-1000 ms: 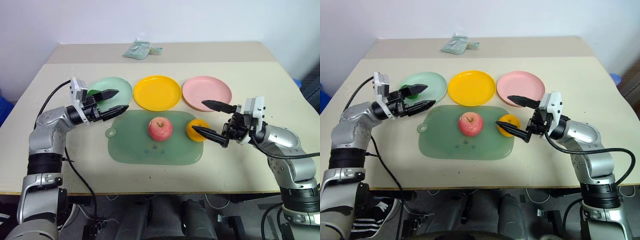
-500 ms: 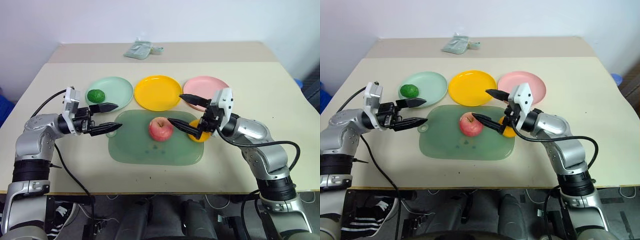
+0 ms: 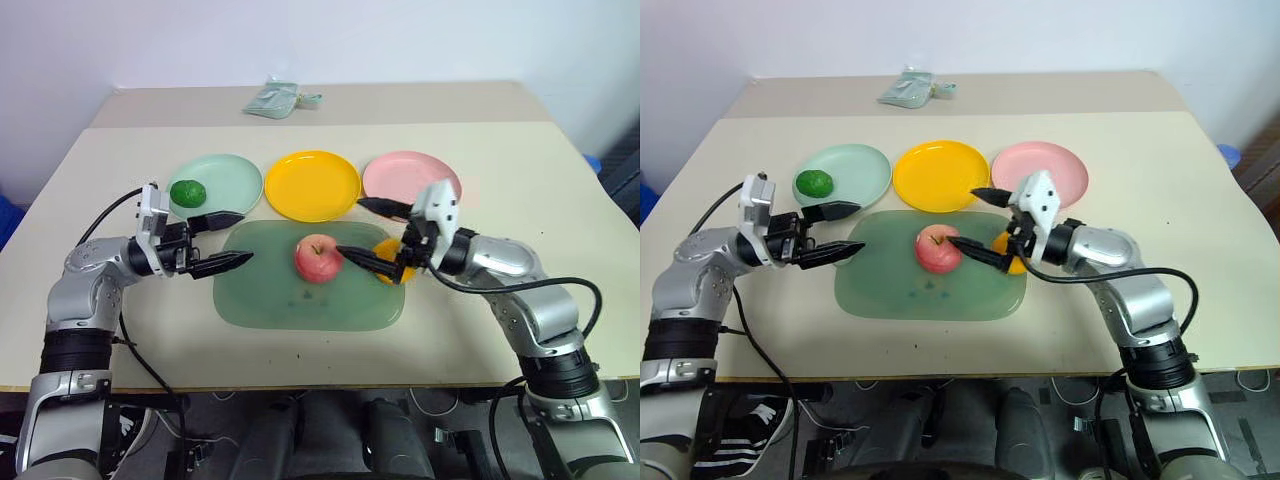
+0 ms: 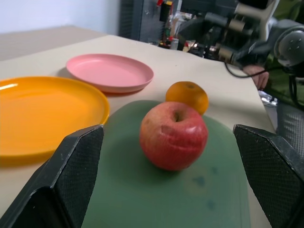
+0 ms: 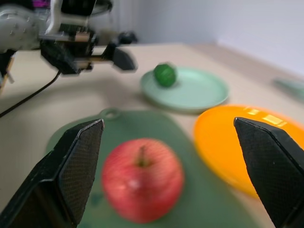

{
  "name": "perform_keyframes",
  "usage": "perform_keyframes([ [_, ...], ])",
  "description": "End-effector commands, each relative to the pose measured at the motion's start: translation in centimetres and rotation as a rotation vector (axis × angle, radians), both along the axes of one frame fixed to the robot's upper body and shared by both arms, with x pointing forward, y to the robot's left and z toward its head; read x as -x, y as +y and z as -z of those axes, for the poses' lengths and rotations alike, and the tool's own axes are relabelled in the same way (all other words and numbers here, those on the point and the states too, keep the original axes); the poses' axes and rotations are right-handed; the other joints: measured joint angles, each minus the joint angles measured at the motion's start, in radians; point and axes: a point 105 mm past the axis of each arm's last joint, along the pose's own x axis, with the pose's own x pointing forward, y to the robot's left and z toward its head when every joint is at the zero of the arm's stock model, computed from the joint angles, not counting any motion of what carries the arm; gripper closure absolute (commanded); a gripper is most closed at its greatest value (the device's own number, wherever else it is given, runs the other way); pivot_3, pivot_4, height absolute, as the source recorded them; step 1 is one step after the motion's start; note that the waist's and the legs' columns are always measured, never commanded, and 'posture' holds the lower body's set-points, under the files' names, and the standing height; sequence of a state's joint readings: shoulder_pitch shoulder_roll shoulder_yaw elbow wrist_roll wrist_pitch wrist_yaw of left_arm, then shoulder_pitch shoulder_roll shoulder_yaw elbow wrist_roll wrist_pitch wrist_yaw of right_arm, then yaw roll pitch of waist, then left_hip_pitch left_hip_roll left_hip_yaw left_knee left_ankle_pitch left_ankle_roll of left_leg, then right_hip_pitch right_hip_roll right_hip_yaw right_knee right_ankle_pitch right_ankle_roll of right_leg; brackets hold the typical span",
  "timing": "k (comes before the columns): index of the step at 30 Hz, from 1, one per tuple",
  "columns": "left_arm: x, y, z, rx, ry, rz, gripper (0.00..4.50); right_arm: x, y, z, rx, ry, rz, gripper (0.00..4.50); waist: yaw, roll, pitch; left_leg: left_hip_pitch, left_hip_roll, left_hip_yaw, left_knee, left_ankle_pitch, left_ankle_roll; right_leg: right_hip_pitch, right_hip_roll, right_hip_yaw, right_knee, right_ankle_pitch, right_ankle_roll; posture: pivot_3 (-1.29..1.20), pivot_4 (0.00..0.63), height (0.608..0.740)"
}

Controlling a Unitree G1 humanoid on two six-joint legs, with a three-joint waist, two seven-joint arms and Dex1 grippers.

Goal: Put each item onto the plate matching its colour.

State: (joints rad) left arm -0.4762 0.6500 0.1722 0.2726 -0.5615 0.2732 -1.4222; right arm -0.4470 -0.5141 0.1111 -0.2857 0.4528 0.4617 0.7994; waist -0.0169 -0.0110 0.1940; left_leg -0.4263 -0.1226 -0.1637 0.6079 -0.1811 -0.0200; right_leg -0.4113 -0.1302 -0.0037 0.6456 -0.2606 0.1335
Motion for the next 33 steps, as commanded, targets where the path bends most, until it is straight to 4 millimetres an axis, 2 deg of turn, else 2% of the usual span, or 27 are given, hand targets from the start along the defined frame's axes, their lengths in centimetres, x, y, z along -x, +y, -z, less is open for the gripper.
perform_keyframes([
  [1, 0.2, 0.7, -1.1, -0.015, -0.049, 0.000, 0.06, 0.5, 1.9, -1.4, 0.015, -0.045, -0.030, 0.00, 0.002, 0.000, 0.000, 0.000, 0.000, 0.000, 0.000, 0.000, 0.000, 0.000, 0.000, 0.000, 0.000, 0.000, 0.000, 0.00, 0.150, 0.740],
  [6, 0.4, 1.3, -0.7, -0.055, -0.050, 0.007, 0.06, -1.1, 3.2, -0.4, 0.117, -0.027, 0.033, 0.00, 0.003, 0.000, 0.000, 0.000, 0.000, 0.000, 0.000, 0.000, 0.000, 0.000, 0.000, 0.000, 0.000, 0.000, 0.000, 0.00, 0.150, 0.740],
  [12, 0.7, 2.1, -0.5, -0.084, -0.048, 0.011, 0.06, -1.3, 4.4, 0.4, 0.186, 0.041, 0.021, 0.00, 0.003, 0.000, 0.000, 0.000, 0.000, 0.000, -0.001, 0.000, 0.000, -0.001, 0.000, 0.000, 0.000, 0.001, 0.002, 0.00, 0.150, 0.740],
  [22, 2.0, 2.6, -0.4, -0.111, 0.030, 0.068, 0.06, -1.2, 4.9, 1.5, 0.219, 0.151, -0.012, 0.00, 0.000, 0.000, 0.000, 0.000, 0.000, 0.000, -0.002, 0.000, 0.000, -0.002, 0.001, 0.000, 0.000, 0.001, 0.002, 0.00, 0.150, 0.740],
  [33, 2.1, 2.2, -0.3, -0.106, 0.031, 0.074, 0.06, -1.6, 5.3, 2.7, 0.290, 0.175, -0.023, 0.00, -0.001, 0.000, 0.000, 0.000, 0.000, 0.000, -0.002, 0.000, 0.000, -0.002, 0.001, 0.000, 0.000, 0.001, 0.002, 0.00, 0.150, 0.740],
])
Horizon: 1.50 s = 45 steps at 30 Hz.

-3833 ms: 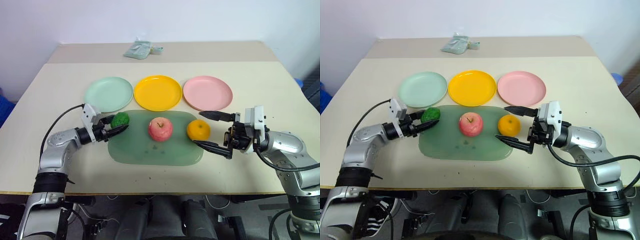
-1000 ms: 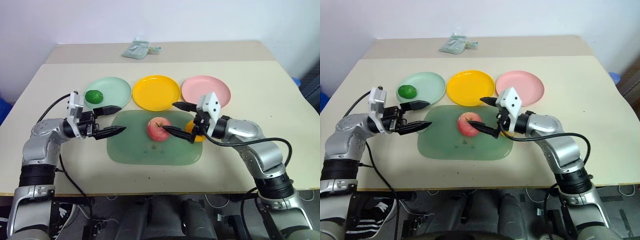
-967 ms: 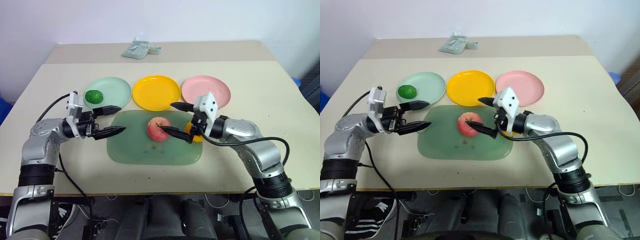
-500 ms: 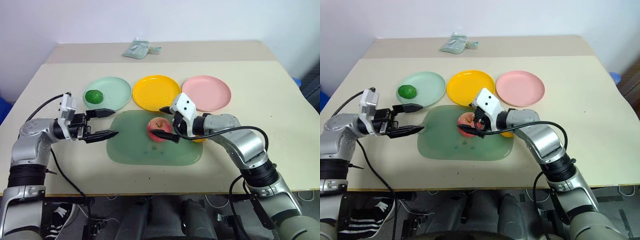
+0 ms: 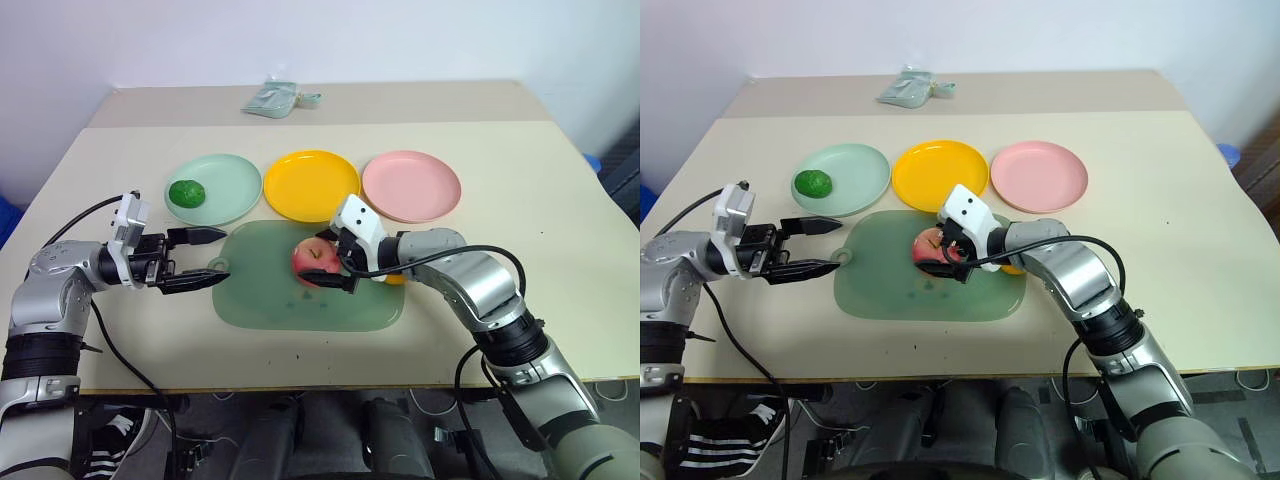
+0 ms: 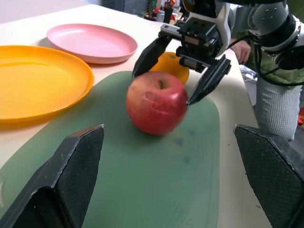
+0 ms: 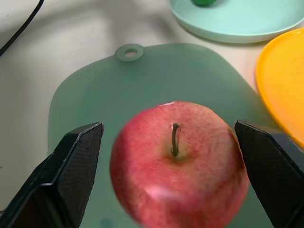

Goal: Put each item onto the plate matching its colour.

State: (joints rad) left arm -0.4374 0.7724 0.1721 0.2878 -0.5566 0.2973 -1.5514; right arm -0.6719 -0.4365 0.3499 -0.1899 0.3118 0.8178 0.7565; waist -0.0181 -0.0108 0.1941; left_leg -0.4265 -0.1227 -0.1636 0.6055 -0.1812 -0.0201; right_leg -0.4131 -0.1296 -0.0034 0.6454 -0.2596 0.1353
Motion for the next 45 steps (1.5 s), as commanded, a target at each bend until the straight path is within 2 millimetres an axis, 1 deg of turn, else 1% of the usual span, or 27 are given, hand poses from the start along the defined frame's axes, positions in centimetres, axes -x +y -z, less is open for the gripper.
perform_keyframes([
  [1, 0.3, -0.3, -0.8, 0.004, -0.032, 0.021, 0.06, -0.2, 0.5, -0.8, 0.005, -0.046, -0.021, 0.00, 0.001, 0.000, 0.000, 0.000, 0.000, 0.000, 0.000, 0.000, 0.000, 0.000, 0.000, 0.000, 0.000, 0.000, 0.000, 0.00, 0.150, 0.740],
  [6, 0.4, -0.3, -0.8, 0.004, -0.033, 0.020, 0.06, -0.4, 0.4, -0.4, 0.028, -0.056, -0.024, 0.00, 0.000, 0.000, 0.000, 0.000, 0.000, 0.000, 0.000, 0.000, 0.000, 0.000, 0.000, 0.000, 0.000, 0.000, 0.000, 0.00, 0.150, 0.740],
  [15, 0.3, -0.6, -0.9, 0.009, -0.040, 0.015, 0.06, -0.1, 0.1, 0.3, 0.055, -0.045, -0.051, 0.00, 0.001, 0.000, 0.000, 0.000, 0.000, 0.000, 0.000, 0.000, 0.000, 0.000, 0.000, 0.000, 0.000, 0.000, 0.000, 0.00, 0.150, 0.740],
  [19, 0.2, -0.6, -1.0, 0.011, -0.050, 0.011, 0.00, -0.1, 0.1, 0.3, 0.056, -0.044, -0.055, 1.12, 0.001, 0.000, 0.000, 0.000, 0.000, 0.000, 0.000, 0.000, 0.000, 0.000, 0.000, 0.000, 0.000, 0.000, 0.000, 0.00, 0.150, 0.740],
  [20, 0.2, -0.6, -1.0, 0.012, -0.051, 0.011, 0.00, -0.1, 0.1, 0.3, 0.056, -0.046, -0.054, 1.23, 0.001, 0.000, 0.000, 0.000, 0.000, 0.000, 0.000, 0.000, 0.000, 0.000, 0.000, 0.000, 0.000, 0.000, 0.000, 0.00, 0.150, 0.740],
  [25, 0.2, -0.7, -1.0, 0.015, -0.049, 0.009, 0.00, -0.2, 0.2, -0.3, 0.029, -0.048, -0.047, 1.23, 0.000, 0.000, 0.000, 0.000, 0.000, 0.000, 0.000, 0.000, 0.000, 0.000, 0.000, 0.000, 0.000, 0.000, 0.000, 0.00, 0.150, 0.740],
  [30, 0.1, -0.7, -1.1, 0.019, -0.049, 0.006, 0.00, -0.5, 0.1, -2.6, -0.060, -0.039, -0.036, 1.23, 0.001, 0.000, 0.000, 0.000, 0.000, 0.000, -0.001, 0.000, 0.000, 0.000, 0.000, 0.000, 0.000, 0.000, 0.000, 0.00, 0.150, 0.740],
  [32, 0.1, -0.8, -1.2, 0.028, -0.054, 0.003, 0.00, -1.4, -1.0, -3.9, -0.086, -0.054, -0.001, 1.23, 0.001, 0.000, 0.000, 0.000, 0.000, 0.000, -0.001, 0.000, 0.000, 0.000, 0.000, 0.000, 0.000, 0.000, 0.000, 0.00, 0.150, 0.740],
  [34, -0.1, -0.9, -1.4, 0.041, -0.068, -0.006, 0.00, -2.5, -2.6, -5.3, -0.112, -0.075, 0.051, 1.23, 0.002, 0.000, 0.000, 0.000, 0.000, 0.000, -0.001, 0.000, 0.000, 0.000, 0.000, 0.000, 0.000, 0.000, 0.000, 0.00, 0.150, 0.740],
  [37, -0.7, -0.9, -1.9, 0.067, -0.104, -0.035, 0.00, -3.8, -4.5, -6.6, -0.147, -0.091, 0.116, 1.23, 0.005, 0.000, 0.000, 0.000, 0.000, 0.000, 0.000, 0.000, 0.000, 0.000, 0.000, 0.000, 0.000, 0.000, 0.000, 0.00, 0.150, 0.740],
  [41, -1.8, -1.3, -2.7, 0.112, -0.173, -0.088, 0.00, -6.3, -8.1, -7.4, -0.147, -0.140, 0.263, 1.23, 0.005, 0.000, 0.000, 0.000, 0.000, 0.000, -0.001, 0.000, 0.000, 0.000, 0.000, 0.000, -0.001, 0.000, 0.000, 0.00, 0.150, 0.740],
  [44, -1.9, -1.8, -2.9, 0.130, -0.188, -0.086, 0.00, -8.0, -10.9, -7.8, -0.147, -0.167, 0.364, 1.23, 0.000, 0.000, 0.000, 0.000, -0.001, 0.002, -0.001, 0.000, 0.000, 0.000, -0.001, 0.000, -0.001, 0.000, 0.001, 0.00, 0.150, 0.740],
  [45, -1.9, -1.9, -2.9, 0.129, -0.191, -0.084, 0.00, -8.9, -12.1, -8.0, -0.148, -0.181, 0.420, 1.23, -0.002, 0.000, 0.000, 0.000, -0.001, 0.002, -0.001, 0.000, 0.000, 0.000, -0.001, 0.000, -0.001, 0.000, 0.001, 0.00, 0.150, 0.740],
])
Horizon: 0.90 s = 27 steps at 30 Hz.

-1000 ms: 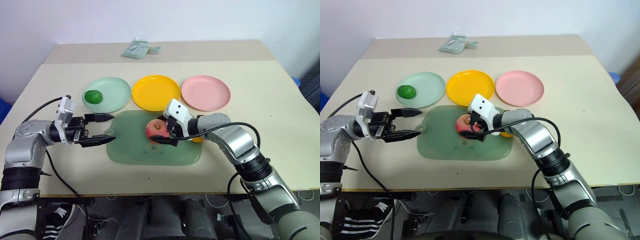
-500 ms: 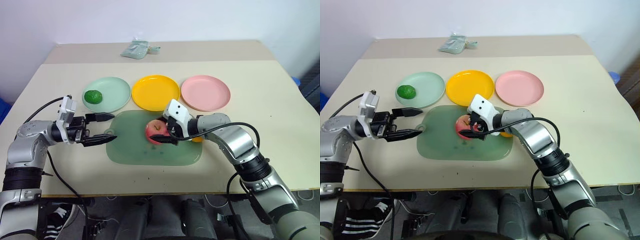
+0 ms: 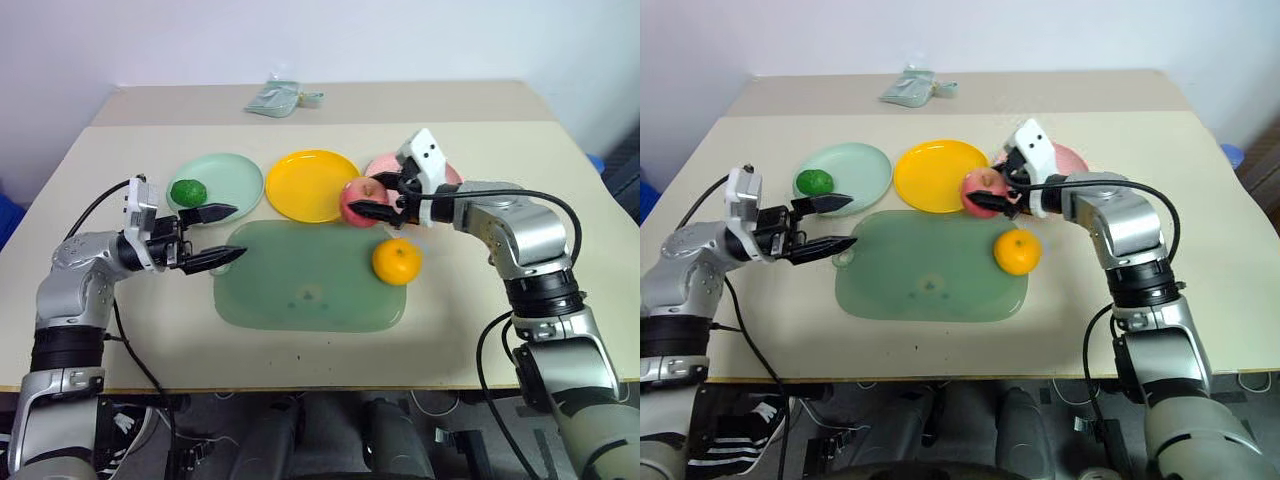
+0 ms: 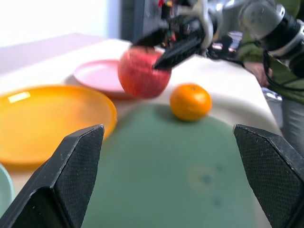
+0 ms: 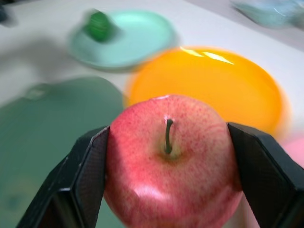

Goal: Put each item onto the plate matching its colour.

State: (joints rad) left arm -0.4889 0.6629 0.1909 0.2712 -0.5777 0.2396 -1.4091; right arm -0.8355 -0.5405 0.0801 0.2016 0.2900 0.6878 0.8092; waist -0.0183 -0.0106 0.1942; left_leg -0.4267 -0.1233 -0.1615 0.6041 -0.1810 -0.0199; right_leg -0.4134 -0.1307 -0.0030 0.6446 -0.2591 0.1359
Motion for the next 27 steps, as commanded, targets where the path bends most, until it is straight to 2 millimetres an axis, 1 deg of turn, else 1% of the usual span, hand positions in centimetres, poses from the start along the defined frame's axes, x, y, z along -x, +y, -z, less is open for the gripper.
perform_keyframes([
  [1, 0.0, -0.1, -1.3, 0.012, -0.066, -0.007, 0.00, -2.3, -3.6, -3.1, -0.018, -0.127, 0.148, 1.23, -0.003, 0.000, 0.000, 0.000, 0.000, 0.001, 0.000, 0.000, 0.000, 0.000, 0.000, 0.000, 0.000, 0.000, 0.000, 0.00, 0.150, 0.740],
  [5, 0.0, -0.8, -2.1, 0.038, -0.078, 0.009, 0.00, -4.3, -6.8, -3.0, -0.015, -0.151, 0.279, 1.23, -0.004, 0.000, 0.000, 0.000, 0.000, 0.002, -0.002, 0.000, 0.000, -0.002, 0.000, 0.001, 0.001, 0.000, 0.000, 0.00, 0.150, 0.740],
  [8, 0.0, -1.2, -2.6, 0.053, -0.094, 0.013, 0.00, -5.4, -8.5, -2.8, -0.021, -0.168, 0.365, 1.23, -0.003, 0.000, 0.000, 0.000, 0.000, 0.002, -0.003, 0.001, -0.001, -0.002, 0.000, 0.001, 0.001, 0.000, 0.000, 0.00, 0.150, 0.740],
  [14, 0.1, -1.2, -2.7, 0.063, -0.100, -0.005, 0.00, -6.3, -10.2, -1.2, -0.002, -0.170, 0.459, 1.23, -0.004, 0.000, 0.000, 0.000, 0.000, 0.002, -0.006, 0.002, -0.002, -0.003, 0.000, 0.002, 0.000, 0.000, 0.000, 0.00, 0.150, 0.740],
  [20, 0.1, -1.1, -2.4, 0.064, -0.093, -0.015, 0.00, -6.4, -10.4, -0.8, -0.021, -0.156, 0.454, 1.23, -0.020, 0.000, 0.000, 0.000, 0.000, 0.003, -0.007, 0.003, -0.003, -0.005, 0.000, 0.003, 0.001, 0.000, 0.000, 0.00, 0.150, 0.740],
  [21, 0.1, -1.2, -2.4, 0.064, -0.093, -0.015, 0.00, -6.5, -10.6, -0.8, -0.025, -0.157, 0.466, 0.23, -0.024, 0.000, 0.000, 0.000, 0.000, 0.003, -0.007, 0.003, -0.004, -0.005, 0.000, 0.003, 0.001, 0.000, -0.001, 0.00, 0.150, 0.740],
  [22, 0.1, -1.2, -2.4, 0.064, -0.092, -0.016, 0.00, -6.5, -10.7, -0.9, -0.032, -0.158, 0.472, 0.01, -0.027, 0.000, 0.000, 0.000, 0.000, 0.003, -0.007, 0.003, -0.004, -0.005, 0.000, 0.003, 0.002, 0.001, -0.001, 0.00, 0.150, 0.740],
  [24, 0.1, -1.2, -2.4, 0.064, -0.092, -0.016, 0.00, -6.5, -10.7, -1.1, -0.043, -0.160, 0.469, 0.01, -0.029, 0.000, 0.000, 0.001, 0.000, 0.003, -0.007, 0.004, -0.004, -0.005, 0.001, 0.004, 0.002, 0.001, -0.001, 0.00, 0.150, 0.740],
  [27, 0.0, -1.2, -2.4, 0.063, -0.091, -0.016, 0.00, -6.5, -10.5, -2.0, -0.077, -0.187, 0.464, 0.01, -0.028, 0.000, 0.000, 0.001, 0.001, 0.003, -0.007, 0.004, -0.005, -0.005, 0.002, 0.004, 0.003, 0.001, -0.002, 0.00, 0.150, 0.740],
])
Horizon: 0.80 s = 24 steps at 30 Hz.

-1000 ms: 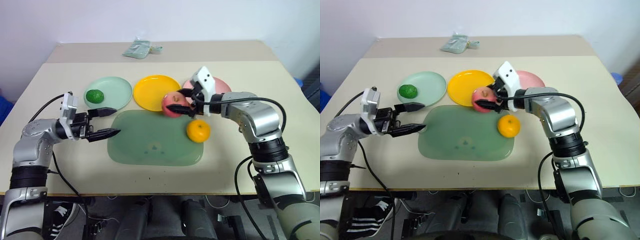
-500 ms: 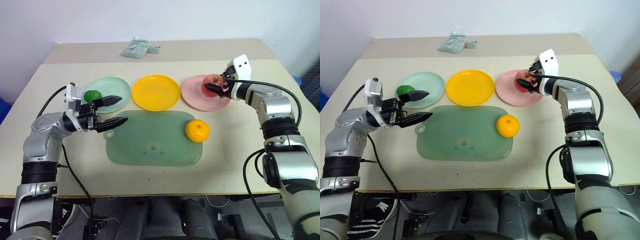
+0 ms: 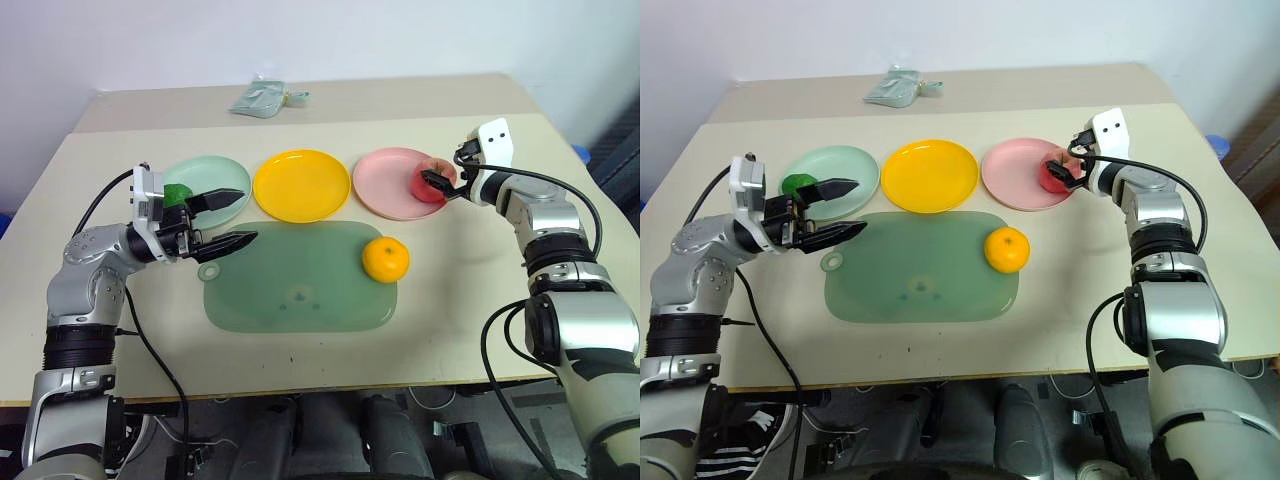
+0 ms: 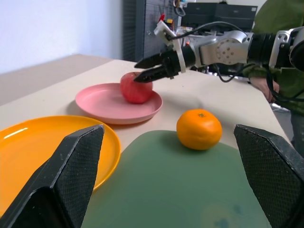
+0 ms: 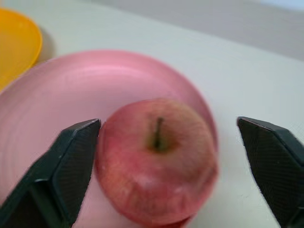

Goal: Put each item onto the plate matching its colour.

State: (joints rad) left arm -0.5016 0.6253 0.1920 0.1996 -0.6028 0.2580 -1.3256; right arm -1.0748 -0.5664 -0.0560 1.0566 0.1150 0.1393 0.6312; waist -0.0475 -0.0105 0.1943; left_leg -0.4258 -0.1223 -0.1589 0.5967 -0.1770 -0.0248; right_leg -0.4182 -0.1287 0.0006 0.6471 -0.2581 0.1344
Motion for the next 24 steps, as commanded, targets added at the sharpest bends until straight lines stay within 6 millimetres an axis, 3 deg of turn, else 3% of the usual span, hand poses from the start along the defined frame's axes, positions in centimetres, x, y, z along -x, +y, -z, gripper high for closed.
perform_keyframes([
  [1, 0.4, 0.2, -1.0, 0.015, -0.042, 0.002, 0.00, -0.3, 0.3, -3.4, -0.037, -0.115, -0.009, 0.01, 0.001, 0.000, 0.000, 0.000, 0.000, 0.000, 0.000, 0.000, 0.000, 0.000, 0.000, 0.000, 0.000, 0.000, 0.000, 0.00, 0.150, 0.740],
  [7, 0.4, 0.2, -0.9, 0.013, -0.038, 0.004, 0.00, 1.2, 1.7, -6.7, -0.122, -0.267, -0.178, 0.01, 0.001, 0.000, 0.000, 0.000, 0.000, 0.000, 0.000, 0.000, 0.000, 0.000, 0.000, 0.000, 0.000, 0.000, 0.000, 0.00, 0.150, 0.740],
  [11, 0.6, 0.4, -0.5, -0.010, -0.029, 0.004, 0.00, 5.5, 4.0, -5.5, -0.038, -0.248, -0.458, 0.01, 0.006, 0.000, 0.000, 0.000, 0.000, -0.001, -0.001, 0.000, 0.000, 0.000, 0.001, 0.000, 0.000, 0.000, 0.000, 0.00, 0.150, 0.740],
  [17, 1.1, 0.2, 0.5, -0.047, 0.009, 0.044, 0.00, 10.2, 6.0, -3.1, -0.005, -0.138, -0.576, 0.01, 0.008, 0.000, 0.000, 0.000, 0.000, -0.001, 0.001, 0.001, -0.001, 0.000, 0.000, 0.000, 0.001, 0.000, 0.000, 0.00, 0.150, 0.740],
  [20, 1.2, 0.1, 1.1, -0.072, 0.026, 0.061, 0.00, 11.6, 6.4, -1.8, 0.015, -0.094, -0.574, 0.01, 0.004, 0.000, 0.000, 0.000, 0.002, -0.001, 0.001, 0.001, -0.001, 0.000, 0.001, 0.000, 0.001, 0.001, -0.001, 0.00, 0.150, 0.740],
  [24, 1.3, 0.1, 2.1, -0.123, 0.043, 0.080, 0.00, 12.1, 6.2, -0.9, -0.038, -0.050, -0.542, 0.01, 0.007, 0.000, 0.000, 0.000, 0.003, 0.001, 0.002, 0.002, -0.001, 0.000, 0.001, 0.000, 0.000, 0.002, -0.003, 0.00, 0.150, 0.740],
])
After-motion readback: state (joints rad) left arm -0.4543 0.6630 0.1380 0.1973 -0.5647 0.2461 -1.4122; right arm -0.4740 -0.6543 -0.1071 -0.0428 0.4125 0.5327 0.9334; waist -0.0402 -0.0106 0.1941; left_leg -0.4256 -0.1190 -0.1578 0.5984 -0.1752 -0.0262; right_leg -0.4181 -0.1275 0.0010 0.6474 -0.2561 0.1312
